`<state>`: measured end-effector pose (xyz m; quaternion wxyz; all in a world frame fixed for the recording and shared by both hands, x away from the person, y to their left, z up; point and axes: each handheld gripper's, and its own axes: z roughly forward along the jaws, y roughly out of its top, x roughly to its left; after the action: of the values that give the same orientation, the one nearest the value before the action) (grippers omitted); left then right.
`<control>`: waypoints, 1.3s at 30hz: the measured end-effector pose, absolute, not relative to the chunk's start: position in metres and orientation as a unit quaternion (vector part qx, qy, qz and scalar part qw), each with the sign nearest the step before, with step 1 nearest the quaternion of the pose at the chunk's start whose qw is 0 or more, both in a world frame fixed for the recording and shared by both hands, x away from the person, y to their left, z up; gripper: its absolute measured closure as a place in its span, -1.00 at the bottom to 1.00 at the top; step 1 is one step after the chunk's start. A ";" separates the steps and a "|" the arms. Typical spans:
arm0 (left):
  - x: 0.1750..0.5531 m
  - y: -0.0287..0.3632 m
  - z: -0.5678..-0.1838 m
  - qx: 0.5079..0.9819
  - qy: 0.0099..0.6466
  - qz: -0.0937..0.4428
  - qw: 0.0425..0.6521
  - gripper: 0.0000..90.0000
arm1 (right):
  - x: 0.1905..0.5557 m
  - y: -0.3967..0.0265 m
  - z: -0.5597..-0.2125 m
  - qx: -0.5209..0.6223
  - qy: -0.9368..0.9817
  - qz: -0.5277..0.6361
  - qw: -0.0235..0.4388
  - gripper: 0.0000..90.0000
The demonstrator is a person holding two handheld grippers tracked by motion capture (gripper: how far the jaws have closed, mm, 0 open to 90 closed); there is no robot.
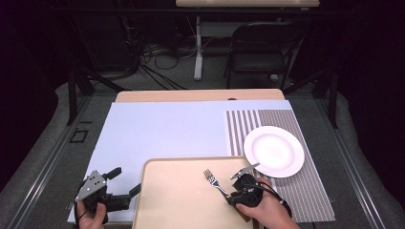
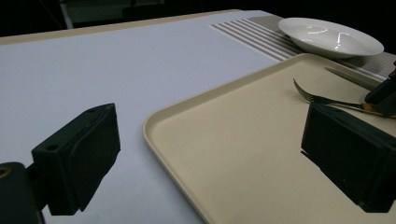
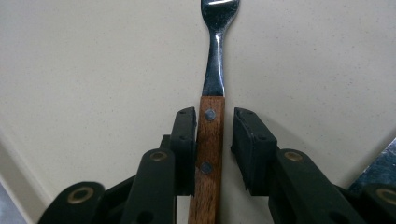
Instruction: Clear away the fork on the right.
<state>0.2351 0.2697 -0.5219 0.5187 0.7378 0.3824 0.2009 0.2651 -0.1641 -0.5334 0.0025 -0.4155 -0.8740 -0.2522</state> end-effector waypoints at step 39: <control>0.236 0.270 -0.523 0.740 0.380 0.196 0.519 -0.89 | 0.261 -0.141 -0.542 -0.255 -0.916 -0.302 -0.064 1.00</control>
<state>0.2362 0.2696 -0.5226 0.5191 0.7400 0.3802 0.1958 0.2607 -0.1410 -0.5419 -0.0639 -0.2545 -0.9164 -0.3024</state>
